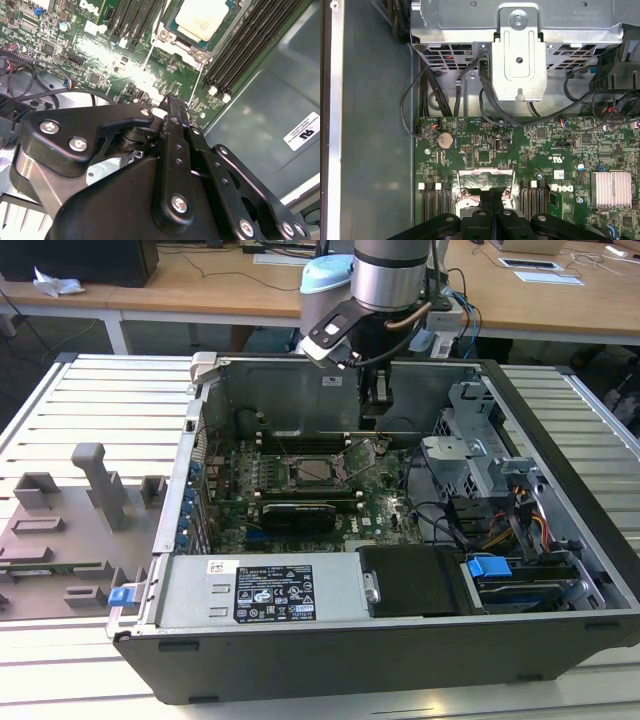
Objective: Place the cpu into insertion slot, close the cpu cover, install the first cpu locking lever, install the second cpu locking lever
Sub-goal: 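Close the cpu cover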
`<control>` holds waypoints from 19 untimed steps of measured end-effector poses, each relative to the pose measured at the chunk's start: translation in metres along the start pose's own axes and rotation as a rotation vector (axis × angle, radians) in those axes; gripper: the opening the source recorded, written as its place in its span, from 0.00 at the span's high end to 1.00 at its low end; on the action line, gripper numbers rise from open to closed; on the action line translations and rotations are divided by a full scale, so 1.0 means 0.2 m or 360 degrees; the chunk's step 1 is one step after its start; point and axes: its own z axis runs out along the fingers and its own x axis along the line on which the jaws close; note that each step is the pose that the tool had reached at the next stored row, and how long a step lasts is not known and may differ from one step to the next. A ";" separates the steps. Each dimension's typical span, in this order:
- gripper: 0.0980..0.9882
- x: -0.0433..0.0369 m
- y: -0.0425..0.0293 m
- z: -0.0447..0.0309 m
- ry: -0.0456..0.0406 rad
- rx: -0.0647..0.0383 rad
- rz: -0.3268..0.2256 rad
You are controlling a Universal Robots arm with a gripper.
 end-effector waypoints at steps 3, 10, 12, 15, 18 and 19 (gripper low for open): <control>0.99 0.000 0.006 0.001 0.0000 0.0000 0.0000; 0.99 0.000 0.012 0.015 0.0000 0.0000 0.0000; 0.99 0.000 0.012 0.029 0.0000 0.0000 0.0000; 0.99 0.000 0.011 0.055 0.0000 0.0000 0.0000; 0.99 0.000 0.025 0.073 0.0000 0.0001 0.0000; 0.99 0.001 0.038 0.078 0.0000 0.0002 0.0000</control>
